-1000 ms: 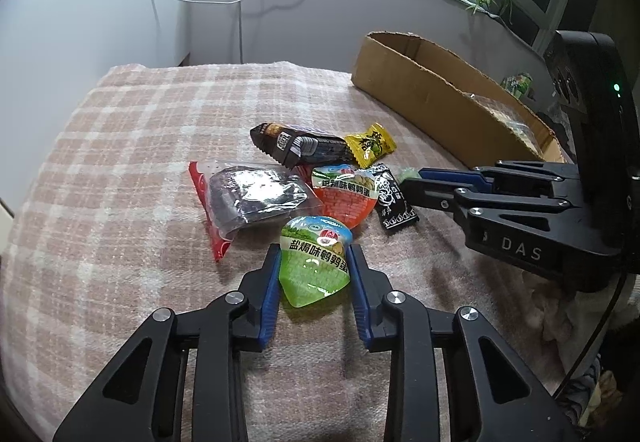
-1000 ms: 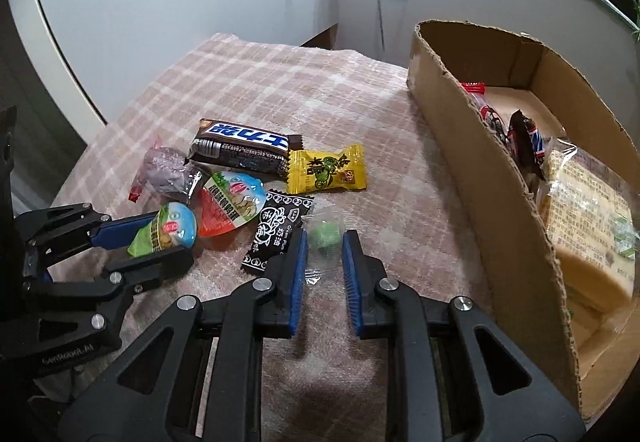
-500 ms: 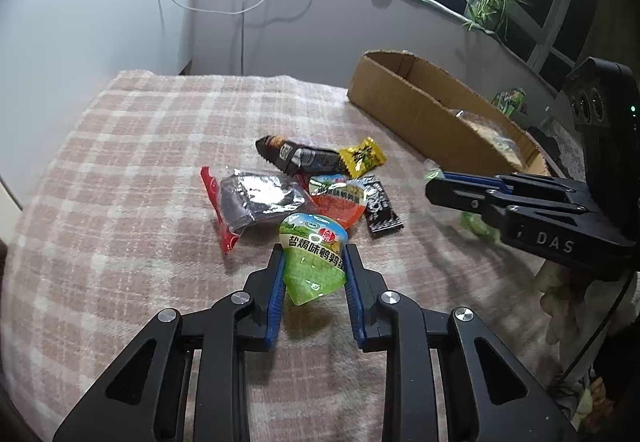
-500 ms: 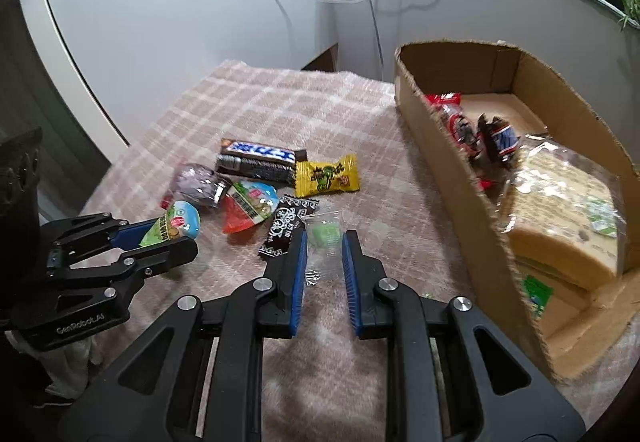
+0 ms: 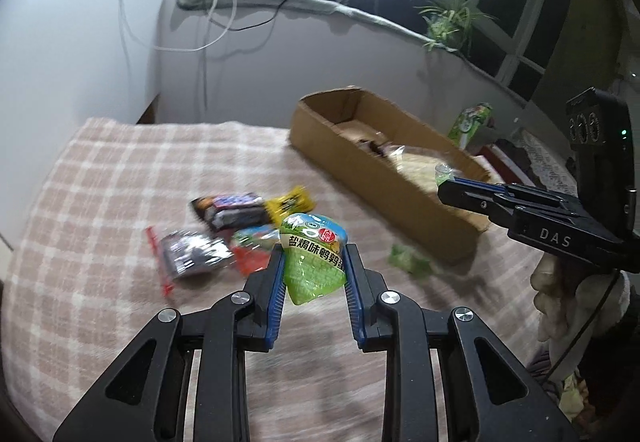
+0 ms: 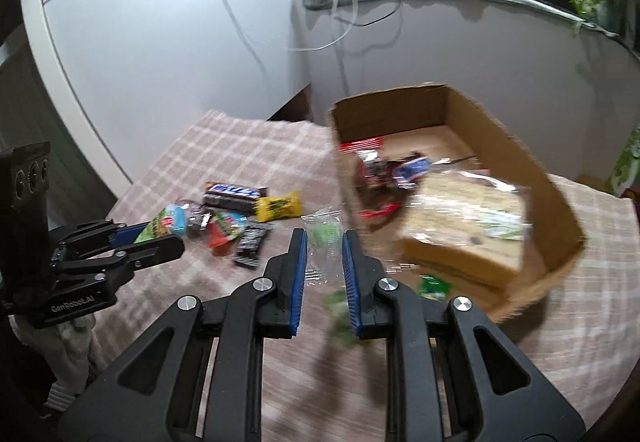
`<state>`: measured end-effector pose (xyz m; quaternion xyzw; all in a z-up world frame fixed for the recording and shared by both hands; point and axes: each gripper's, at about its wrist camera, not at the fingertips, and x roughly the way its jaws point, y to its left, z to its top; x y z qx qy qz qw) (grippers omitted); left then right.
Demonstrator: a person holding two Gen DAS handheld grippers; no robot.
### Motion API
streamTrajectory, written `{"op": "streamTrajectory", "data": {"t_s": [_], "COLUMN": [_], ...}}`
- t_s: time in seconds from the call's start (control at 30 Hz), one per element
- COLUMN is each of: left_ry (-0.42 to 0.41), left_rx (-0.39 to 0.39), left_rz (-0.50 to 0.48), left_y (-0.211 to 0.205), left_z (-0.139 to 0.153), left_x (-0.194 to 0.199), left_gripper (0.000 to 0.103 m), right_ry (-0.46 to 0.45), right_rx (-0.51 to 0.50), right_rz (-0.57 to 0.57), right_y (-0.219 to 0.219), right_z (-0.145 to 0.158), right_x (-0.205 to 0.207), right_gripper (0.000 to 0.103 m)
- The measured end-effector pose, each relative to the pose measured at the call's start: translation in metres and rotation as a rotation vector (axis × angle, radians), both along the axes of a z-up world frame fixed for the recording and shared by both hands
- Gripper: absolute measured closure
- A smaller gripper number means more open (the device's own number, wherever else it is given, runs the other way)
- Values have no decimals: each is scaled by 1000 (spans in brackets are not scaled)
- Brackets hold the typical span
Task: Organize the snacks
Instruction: 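Carry the green jelly pack and clear candy into the box and release both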
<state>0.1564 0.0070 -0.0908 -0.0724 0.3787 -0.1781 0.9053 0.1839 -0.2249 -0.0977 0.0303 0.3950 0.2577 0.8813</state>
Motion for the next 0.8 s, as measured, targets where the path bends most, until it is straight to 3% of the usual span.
{"op": "streamTrajectory", "data": {"t_s": [0.4, 0.8], "left_ry": [-32, -17], "left_rx": [-31, -26], "left_rz": [-115, -178], "left_y": [-72, -130], "left_z": [16, 13], "left_x": [17, 38], "left_gripper": [77, 77], "right_ry": [-3, 27], "right_rx": [-34, -45], "right_rz": [-129, -195], "right_y": [-79, -119], "right_z": [0, -16], "right_x": [14, 41], "right_gripper": [84, 84]}}
